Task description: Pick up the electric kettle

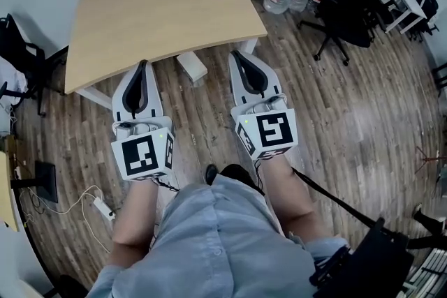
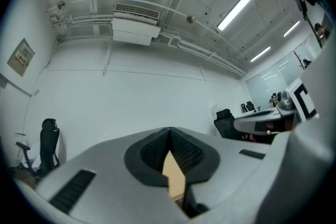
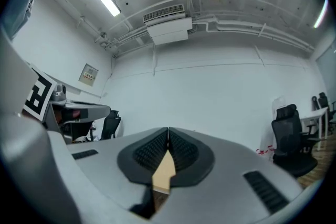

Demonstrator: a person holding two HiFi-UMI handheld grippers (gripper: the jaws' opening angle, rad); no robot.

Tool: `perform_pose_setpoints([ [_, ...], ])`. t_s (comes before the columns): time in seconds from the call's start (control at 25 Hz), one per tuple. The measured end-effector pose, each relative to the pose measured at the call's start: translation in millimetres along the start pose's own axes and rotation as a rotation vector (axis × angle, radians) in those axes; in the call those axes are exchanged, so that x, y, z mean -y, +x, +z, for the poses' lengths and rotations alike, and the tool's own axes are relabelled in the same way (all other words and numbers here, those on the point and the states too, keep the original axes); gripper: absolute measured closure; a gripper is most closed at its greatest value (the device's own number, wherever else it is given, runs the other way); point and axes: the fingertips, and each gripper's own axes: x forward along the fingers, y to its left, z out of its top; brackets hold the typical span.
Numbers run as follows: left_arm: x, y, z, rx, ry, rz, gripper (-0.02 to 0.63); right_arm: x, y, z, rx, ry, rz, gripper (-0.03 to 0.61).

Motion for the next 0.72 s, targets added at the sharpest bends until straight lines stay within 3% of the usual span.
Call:
perform_pose_setpoints([
  [0.36,-11,60,-26,-0.029,-0.009,-0.014,0.614,29,54,-16,-0.021,0.013,-0.016,0.577],
  [0.72,-5,158,-62,-0.086,-0.004,-0.020,0.614,86,131,-57,-0.072,0.055,0.002,0.577],
])
